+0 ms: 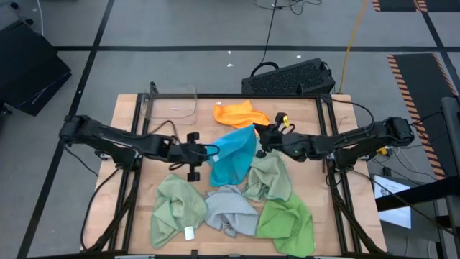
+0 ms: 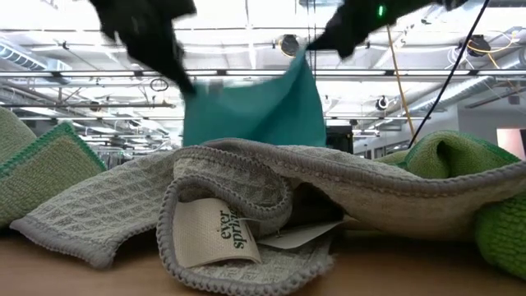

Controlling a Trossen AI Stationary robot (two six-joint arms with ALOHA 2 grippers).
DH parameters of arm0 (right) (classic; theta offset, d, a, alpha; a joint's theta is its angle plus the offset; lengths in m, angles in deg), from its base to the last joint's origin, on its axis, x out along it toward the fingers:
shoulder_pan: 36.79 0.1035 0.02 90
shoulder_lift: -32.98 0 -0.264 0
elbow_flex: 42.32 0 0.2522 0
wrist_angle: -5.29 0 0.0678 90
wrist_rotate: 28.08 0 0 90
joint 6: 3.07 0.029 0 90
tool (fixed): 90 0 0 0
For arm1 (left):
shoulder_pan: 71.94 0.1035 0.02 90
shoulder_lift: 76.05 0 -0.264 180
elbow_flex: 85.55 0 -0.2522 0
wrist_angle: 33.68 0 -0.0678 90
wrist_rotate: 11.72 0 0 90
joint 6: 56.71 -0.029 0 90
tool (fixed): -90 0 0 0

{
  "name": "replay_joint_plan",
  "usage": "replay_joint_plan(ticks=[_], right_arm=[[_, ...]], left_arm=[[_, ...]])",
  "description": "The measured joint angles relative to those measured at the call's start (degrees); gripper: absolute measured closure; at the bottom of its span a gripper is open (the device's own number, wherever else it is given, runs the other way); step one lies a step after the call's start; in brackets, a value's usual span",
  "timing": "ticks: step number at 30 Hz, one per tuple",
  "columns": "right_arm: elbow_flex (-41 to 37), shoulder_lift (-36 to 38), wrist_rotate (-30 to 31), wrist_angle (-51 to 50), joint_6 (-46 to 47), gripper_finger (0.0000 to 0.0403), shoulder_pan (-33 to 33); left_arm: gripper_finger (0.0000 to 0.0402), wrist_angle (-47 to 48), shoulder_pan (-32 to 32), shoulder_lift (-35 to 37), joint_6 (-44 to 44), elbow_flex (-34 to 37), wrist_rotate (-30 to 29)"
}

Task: Fold microfiber towels
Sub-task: Fold the blue microfiber cloth

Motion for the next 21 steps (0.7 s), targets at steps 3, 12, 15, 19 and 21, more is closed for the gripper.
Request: replay_joint_plan(ticks=[3, 12, 15, 19, 21], right_arm=[[3.91, 0.31, 0.45, -0.13, -0.25, 0.0403, 3.29], [17.50, -2.85, 10.67, -5.48, -11.47, 0.0403, 14.98], [21.21, -2.82, 10.73, -6.51, -13.53, 0.0403, 17.05], [23.72, -2.62, 10.72, -10.17, -13.48, 0.0403, 17.67], [23.07, -2.50, 10.63, -11.64, -12.13, 0.0403, 15.90]], left_arm=[[0.0398, 5.08, -4.60, 3.93, 0.19, -4.51, -2.28], [0.0398, 23.69, -18.47, 3.91, 6.19, -25.88, -20.56], [0.0398, 28.56, -20.25, 1.60, 5.04, -32.74, -21.29], [0.0398, 35.38, -20.49, 0.97, 1.68, -37.70, -24.89], [0.0398, 39.33, -18.37, 1.37, 2.08, -37.84, -30.25]])
